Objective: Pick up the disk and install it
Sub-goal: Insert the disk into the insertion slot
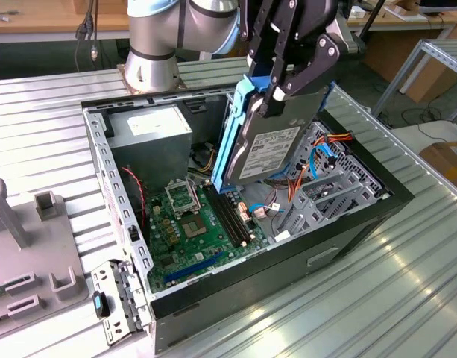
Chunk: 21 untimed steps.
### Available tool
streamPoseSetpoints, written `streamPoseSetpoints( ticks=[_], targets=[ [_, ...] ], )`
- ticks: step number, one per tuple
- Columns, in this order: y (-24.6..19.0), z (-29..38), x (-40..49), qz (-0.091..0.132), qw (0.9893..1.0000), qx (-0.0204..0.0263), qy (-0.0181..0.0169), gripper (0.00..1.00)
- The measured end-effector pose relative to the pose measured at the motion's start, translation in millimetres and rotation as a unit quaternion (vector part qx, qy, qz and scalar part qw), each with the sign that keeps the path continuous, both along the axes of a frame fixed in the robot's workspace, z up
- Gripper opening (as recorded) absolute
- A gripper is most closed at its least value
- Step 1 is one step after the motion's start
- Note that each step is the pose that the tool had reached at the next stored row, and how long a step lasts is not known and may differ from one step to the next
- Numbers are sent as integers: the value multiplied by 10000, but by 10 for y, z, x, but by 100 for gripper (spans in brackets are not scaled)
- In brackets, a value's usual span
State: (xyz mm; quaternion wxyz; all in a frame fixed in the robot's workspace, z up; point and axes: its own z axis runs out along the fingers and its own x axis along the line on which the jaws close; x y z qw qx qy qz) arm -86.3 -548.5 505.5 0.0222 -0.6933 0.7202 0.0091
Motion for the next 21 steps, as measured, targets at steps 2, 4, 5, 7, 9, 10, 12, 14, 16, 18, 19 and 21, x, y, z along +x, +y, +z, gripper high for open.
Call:
streamPoseSetpoints(
  ticks=[2,4,5,7,9,10,12,14,16,18,19,21],
  targets=[
    [-13,0,12,-13,10000,0,0,37],
    [-16,0,12,-13,10000,0,0,37],
    [-27,0,13,-12,10000,0,0,37],
    [-52,0,14,-12,10000,0,0,37],
    [-102,-1,16,-12,10000,1,0,37],
    [-159,-1,18,-12,10000,0,0,37],
    [-161,0,28,-12,10000,0,0,37],
    [-161,0,136,-13,10000,0,0,37],
    [-161,0,273,-13,10000,0,0,37],
    [-161,0,378,-12,10000,0,0,37],
    [-161,-1,420,-13,10000,1,0,37],
    [-161,-1,539,-12,10000,1,0,37]
  ],
)
